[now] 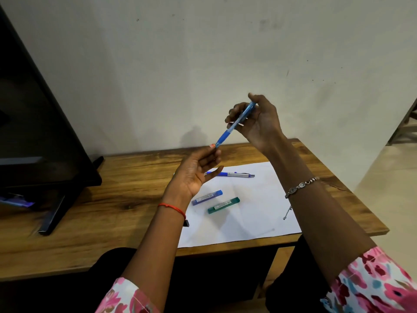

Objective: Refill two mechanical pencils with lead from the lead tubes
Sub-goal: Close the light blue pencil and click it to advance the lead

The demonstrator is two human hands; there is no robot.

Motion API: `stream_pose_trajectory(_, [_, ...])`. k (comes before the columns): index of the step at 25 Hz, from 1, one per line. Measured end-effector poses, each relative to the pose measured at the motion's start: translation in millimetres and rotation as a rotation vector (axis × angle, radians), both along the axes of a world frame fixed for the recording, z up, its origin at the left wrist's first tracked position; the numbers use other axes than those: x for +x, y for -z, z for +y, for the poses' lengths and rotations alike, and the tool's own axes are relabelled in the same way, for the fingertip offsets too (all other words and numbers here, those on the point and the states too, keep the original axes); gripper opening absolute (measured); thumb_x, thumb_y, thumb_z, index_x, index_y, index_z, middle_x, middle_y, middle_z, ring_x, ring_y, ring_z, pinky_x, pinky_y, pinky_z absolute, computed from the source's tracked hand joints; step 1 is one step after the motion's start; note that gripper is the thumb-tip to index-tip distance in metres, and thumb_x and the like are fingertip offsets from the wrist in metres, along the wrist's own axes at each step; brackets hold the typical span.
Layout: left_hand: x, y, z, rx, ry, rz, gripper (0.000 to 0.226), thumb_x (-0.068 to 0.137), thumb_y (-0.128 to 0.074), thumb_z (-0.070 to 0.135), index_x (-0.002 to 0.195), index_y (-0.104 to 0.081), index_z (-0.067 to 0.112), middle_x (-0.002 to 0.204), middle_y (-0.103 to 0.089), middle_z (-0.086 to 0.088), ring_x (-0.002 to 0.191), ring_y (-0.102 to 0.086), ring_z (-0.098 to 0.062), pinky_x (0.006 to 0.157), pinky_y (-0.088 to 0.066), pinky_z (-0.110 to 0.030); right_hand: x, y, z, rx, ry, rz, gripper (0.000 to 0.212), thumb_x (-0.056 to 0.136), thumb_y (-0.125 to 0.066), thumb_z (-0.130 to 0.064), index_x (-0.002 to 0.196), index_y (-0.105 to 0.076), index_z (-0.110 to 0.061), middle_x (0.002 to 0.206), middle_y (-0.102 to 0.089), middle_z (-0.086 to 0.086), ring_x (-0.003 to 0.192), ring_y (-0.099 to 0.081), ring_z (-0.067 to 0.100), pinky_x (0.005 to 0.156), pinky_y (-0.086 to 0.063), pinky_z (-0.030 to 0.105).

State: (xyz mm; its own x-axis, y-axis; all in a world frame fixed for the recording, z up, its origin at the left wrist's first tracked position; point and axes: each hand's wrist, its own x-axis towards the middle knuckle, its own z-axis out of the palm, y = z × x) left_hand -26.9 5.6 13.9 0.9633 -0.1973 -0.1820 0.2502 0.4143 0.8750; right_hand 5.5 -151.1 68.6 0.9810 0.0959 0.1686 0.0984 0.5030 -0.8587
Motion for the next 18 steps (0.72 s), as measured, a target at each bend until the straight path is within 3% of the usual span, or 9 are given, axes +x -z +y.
stream_pose_trajectory(2, [4, 1, 9, 0.017, -0.055, 0.05, 0.009, 0.083, -0.06, 0.018, 0.079, -0.066, 0.012, 0.058, -0.068, 0.004, 0.058, -0.063, -0.008, 0.059, -0.058, -0.024, 3, 13, -9, -0.112, 0.026, -0.002, 0.03, 0.093, -0.043, -0.019, 0.072, -0.06, -0.006, 0.069, -0.063, 0.004, 0.066, -0.055, 0.02, 0.062, -0.05, 0.03])
stream_pose_trajectory(4, [8, 3, 18, 0.036, -0.102, 0.104, 0.009, 0.082, -0.06, 0.019, 0.077, -0.065, 0.012, 0.056, -0.066, 0.005, 0.059, -0.062, -0.01, 0.057, -0.057, -0.024, 5, 25, -21, -0.283, 0.022, -0.016, 0.022, 0.092, -0.048, -0.01, 0.078, -0.065, -0.005, 0.075, -0.06, 0.006, 0.065, -0.049, 0.017, 0.055, -0.047, 0.025])
stream_pose_trajectory(7, [13, 6, 27, 0.084, -0.16, 0.16, 0.011, 0.08, -0.06, 0.018, 0.07, -0.062, 0.013, 0.05, -0.064, 0.005, 0.063, -0.059, -0.013, 0.056, -0.056, -0.024, 3, 37, -36, -0.615, -0.033, -0.084, 0.008, 0.082, -0.062, 0.0, 0.084, -0.069, -0.002, 0.065, -0.059, 0.009, 0.055, -0.05, 0.017, 0.05, -0.046, 0.021])
stream_pose_trajectory(11, [13, 11, 26, 0.192, -0.197, 0.201, 0.014, 0.079, -0.06, 0.017, 0.066, -0.06, 0.012, 0.046, -0.062, 0.005, 0.063, -0.058, -0.014, 0.059, -0.052, -0.028, -4, 52, -39, -0.908, -0.052, -0.12, 0.016, 0.072, -0.072, 0.005, 0.083, -0.07, -0.006, 0.055, -0.067, -0.003, 0.048, -0.057, 0.012, 0.05, -0.051, 0.021])
stream_pose_trajectory(14, [12, 16, 25, 0.259, -0.197, 0.249, 0.015, 0.081, -0.06, 0.02, 0.07, -0.061, 0.009, 0.065, -0.063, -0.001, 0.066, -0.058, -0.016, 0.059, -0.051, -0.029, -4, 65, -38, -1.098, -0.027, -0.145, 0.019, 0.069, -0.077, -0.003, 0.086, -0.073, -0.01, 0.068, -0.071, 0.004, 0.058, -0.06, 0.01, 0.055, -0.052, 0.018])
stream_pose_trajectory(18, [14, 21, 29, 0.303, -0.25, 0.351, 0.021, 0.084, -0.055, 0.026, 0.088, -0.058, 0.006, 0.094, -0.055, -0.008, 0.07, -0.05, -0.018, 0.061, -0.047, -0.03, -1, 82, -38, -1.291, 0.037, -0.249, 0.017, 0.069, -0.079, -0.011, 0.086, -0.076, -0.009, 0.078, -0.07, 0.005, 0.062, -0.052, -0.005, 0.057, -0.038, 0.007])
